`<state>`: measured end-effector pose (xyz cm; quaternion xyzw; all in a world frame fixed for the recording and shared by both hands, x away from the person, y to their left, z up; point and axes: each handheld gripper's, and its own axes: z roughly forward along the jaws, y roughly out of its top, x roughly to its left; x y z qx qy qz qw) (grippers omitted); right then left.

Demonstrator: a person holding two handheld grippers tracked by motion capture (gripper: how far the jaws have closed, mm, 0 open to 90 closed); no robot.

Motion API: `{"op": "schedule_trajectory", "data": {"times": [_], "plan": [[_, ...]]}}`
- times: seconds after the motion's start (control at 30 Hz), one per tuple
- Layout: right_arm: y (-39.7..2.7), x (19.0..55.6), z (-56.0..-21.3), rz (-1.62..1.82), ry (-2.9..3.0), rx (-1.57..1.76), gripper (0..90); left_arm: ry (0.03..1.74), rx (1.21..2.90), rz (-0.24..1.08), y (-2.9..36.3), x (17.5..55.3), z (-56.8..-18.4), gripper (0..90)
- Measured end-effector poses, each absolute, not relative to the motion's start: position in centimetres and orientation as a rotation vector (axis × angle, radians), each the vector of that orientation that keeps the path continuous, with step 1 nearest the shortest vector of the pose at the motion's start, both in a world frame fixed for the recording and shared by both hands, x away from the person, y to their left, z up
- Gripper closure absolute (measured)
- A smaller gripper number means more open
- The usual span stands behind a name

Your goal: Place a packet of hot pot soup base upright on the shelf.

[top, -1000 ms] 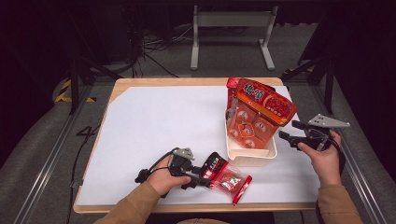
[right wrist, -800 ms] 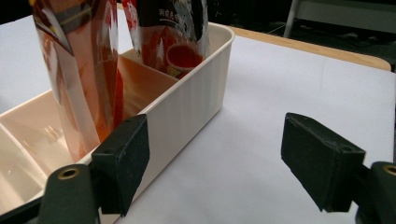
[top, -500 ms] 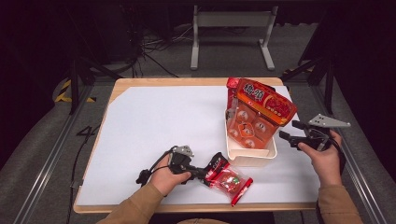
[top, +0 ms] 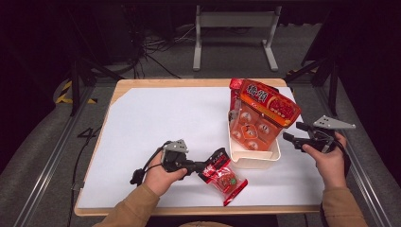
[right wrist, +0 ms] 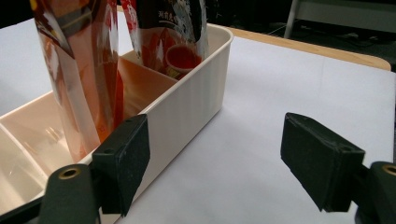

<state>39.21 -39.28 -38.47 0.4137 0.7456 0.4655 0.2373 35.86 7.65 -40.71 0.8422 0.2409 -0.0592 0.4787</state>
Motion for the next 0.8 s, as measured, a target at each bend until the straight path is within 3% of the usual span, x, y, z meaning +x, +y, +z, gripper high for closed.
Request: {"op": "schedule_trajectory", "data": {"times": [0.8], "plan": [[-39.5,39.3,-38.5,1.287,2.033,1.152,24.5,0.409,1.941,0.101,11.2,35.6,-33.7,90.0]]}}
